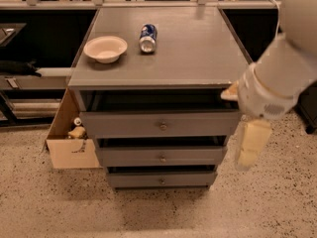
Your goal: Open bottom drawer
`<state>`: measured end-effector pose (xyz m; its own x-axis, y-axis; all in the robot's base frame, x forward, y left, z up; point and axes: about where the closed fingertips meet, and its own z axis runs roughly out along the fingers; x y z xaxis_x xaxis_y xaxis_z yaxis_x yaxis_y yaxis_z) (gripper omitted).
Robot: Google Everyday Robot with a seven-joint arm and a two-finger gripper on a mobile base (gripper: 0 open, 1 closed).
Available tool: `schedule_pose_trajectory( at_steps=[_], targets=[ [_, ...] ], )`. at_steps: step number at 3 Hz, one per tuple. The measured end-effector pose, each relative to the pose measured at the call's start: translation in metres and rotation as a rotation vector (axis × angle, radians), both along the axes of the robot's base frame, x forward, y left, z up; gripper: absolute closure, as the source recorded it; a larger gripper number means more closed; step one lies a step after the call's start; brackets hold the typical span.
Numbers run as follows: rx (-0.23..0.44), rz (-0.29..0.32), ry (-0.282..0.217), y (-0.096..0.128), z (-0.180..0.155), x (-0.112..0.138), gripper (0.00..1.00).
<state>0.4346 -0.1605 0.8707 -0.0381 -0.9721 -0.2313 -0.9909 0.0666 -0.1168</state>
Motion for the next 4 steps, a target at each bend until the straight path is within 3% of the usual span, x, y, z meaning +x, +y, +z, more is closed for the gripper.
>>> schedule_pose_trajectory(
  at_steps=[1, 2, 3, 4],
  targets=[
    [-0.003, -0.013, 0.013, -0.006, -0.031, -0.007, 0.0],
    [-0.003, -0.011, 0.014, -0.005, -0.036, -0.007, 0.0],
    [-0.016, 0.003, 0.0, -0.002, -0.085, -0.001, 0.0],
    [-0.02, 0.054, -0.002, 0.008, -0.158, 0.005, 0.0]
  ],
)
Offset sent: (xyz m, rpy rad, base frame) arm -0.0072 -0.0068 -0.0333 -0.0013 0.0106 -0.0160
